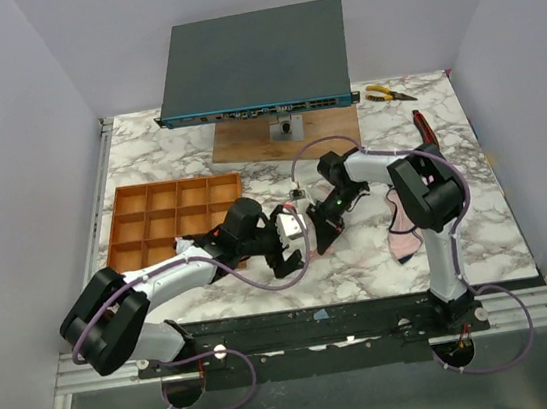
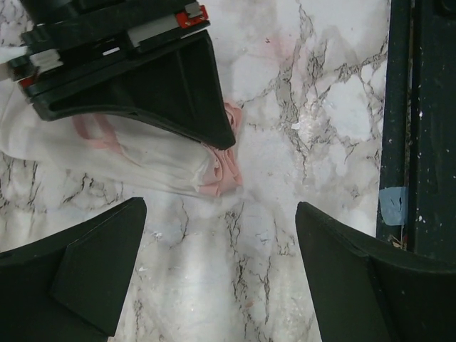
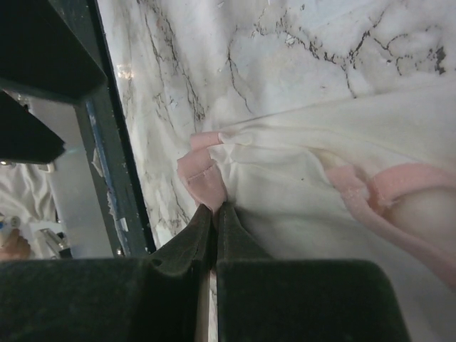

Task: Roll the underwear
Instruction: Roll the underwear to the center of the board.

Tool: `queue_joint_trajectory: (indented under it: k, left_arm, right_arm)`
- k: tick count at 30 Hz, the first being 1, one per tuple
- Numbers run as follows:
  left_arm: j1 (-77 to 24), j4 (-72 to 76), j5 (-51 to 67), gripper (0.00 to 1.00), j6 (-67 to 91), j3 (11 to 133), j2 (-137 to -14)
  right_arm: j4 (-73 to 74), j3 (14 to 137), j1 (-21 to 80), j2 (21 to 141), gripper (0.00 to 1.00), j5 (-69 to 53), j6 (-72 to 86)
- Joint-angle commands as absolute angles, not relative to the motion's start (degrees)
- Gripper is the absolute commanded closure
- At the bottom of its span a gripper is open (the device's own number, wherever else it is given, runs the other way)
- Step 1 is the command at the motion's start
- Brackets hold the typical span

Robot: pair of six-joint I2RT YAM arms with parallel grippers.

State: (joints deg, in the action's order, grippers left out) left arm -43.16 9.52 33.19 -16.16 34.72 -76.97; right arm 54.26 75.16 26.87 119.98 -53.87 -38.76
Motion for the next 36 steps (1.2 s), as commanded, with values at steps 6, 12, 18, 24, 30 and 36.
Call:
queue_joint_trajectory:
  k: [6, 12, 18, 24, 30, 36]
  left_arm:
    - [-50.11, 16.33, 27.03, 0.14, -23.20, 35.58, -82.44]
    - [-51.67, 15.63, 27.42, 0.19, -23.37, 37.44, -87.14]
    - [-52.37, 16.88, 25.48, 0.21, -23.47, 38.55, -90.53]
    - [-52.78, 17.17, 24.54, 0.27, -23.84, 39.91, -92.61]
    - [-53.09, 15.71, 25.20, 0.42, -23.91, 41.73, -94.60]
    - [-53.18, 13.83, 27.23, 0.51, -23.99, 41.60, -94.81]
  right_arm:
    - [61.17, 77.71, 25.82, 124.07, 0.99, -57.74, -39.96]
    - [61.07, 76.60, 24.94, 124.11, 0.99, -57.95, -40.83]
    - [62.21, 76.31, 24.34, 124.63, 0.99, -58.78, -42.28]
    - [62.42, 76.28, 23.86, 125.57, 0.99, -59.83, -42.73]
    - [62.67, 76.46, 23.65, 126.30, 0.99, -60.60, -43.07]
    - [62.51, 76.72, 23.44, 126.17, 0.99, -60.65, -42.72]
